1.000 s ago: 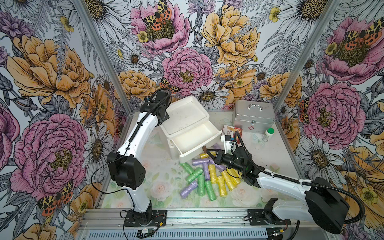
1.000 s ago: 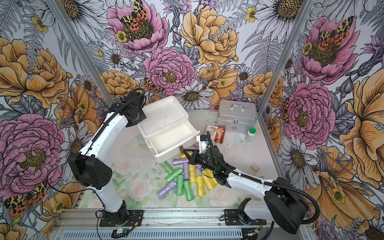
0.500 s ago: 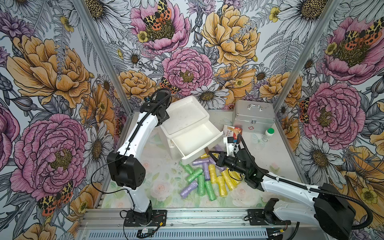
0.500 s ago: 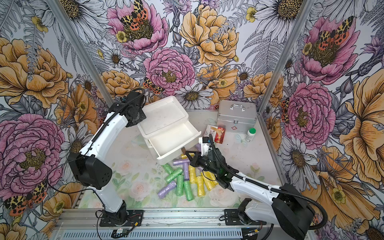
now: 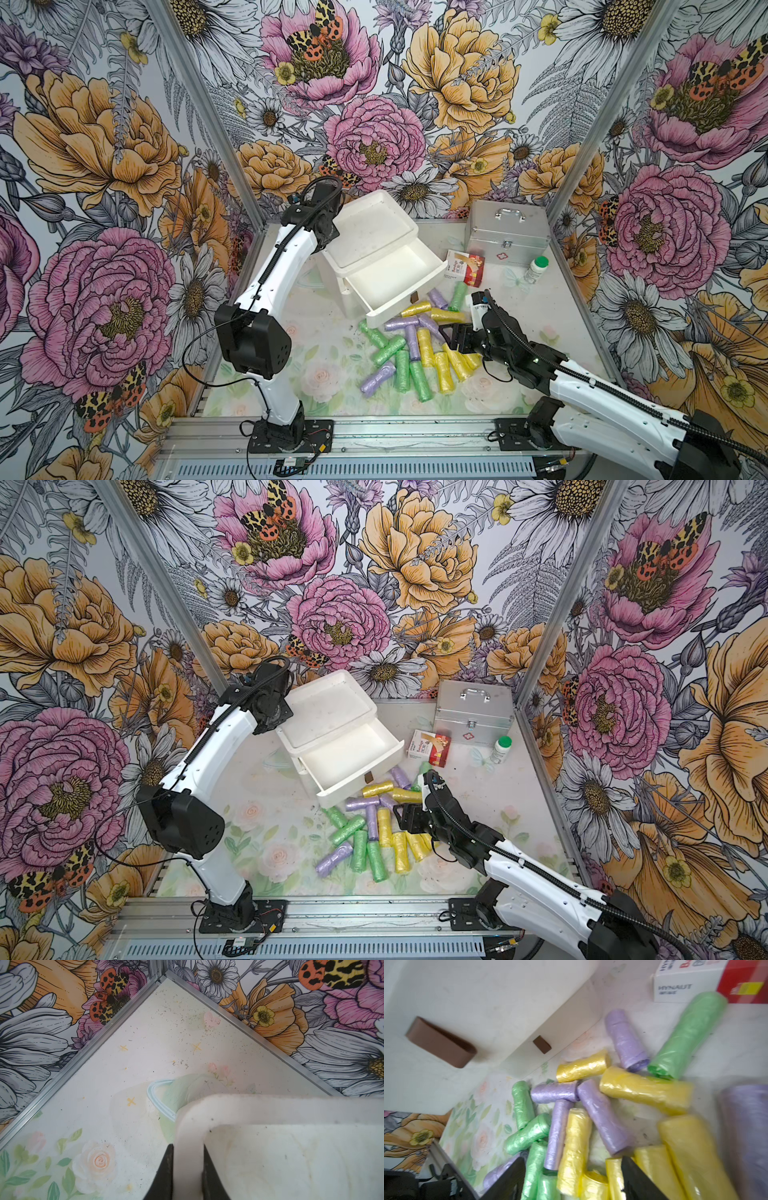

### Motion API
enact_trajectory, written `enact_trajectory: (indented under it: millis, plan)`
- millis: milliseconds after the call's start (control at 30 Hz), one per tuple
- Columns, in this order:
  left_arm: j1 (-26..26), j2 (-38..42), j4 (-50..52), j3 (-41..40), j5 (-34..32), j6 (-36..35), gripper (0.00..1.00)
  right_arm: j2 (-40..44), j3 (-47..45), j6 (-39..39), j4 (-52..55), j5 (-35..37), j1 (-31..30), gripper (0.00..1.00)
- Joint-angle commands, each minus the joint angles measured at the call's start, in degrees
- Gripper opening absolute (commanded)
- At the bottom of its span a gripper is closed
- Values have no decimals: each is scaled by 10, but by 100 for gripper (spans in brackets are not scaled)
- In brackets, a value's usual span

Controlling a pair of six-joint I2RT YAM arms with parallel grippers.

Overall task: Sort the rolls of trash bags by color and place them into the drawer
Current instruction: Pick up the roll of trash bags from the center of the board.

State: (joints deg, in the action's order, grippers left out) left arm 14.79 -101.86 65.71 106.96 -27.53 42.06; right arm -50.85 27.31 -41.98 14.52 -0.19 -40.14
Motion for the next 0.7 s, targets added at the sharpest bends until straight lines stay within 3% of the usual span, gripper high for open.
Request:
enact_trajectory:
  millis: [0,200,667]
  plan:
    - [-4,-29,-18,-28,42,56,0,-14,19,32,109,33,24,73]
    - [-7,-29,-18,-32,46,53,0,-82,37,60,119,51,44,70]
    - [-8,-29,-19,-47,56,50,0,-143,68,131,118,39,124,61]
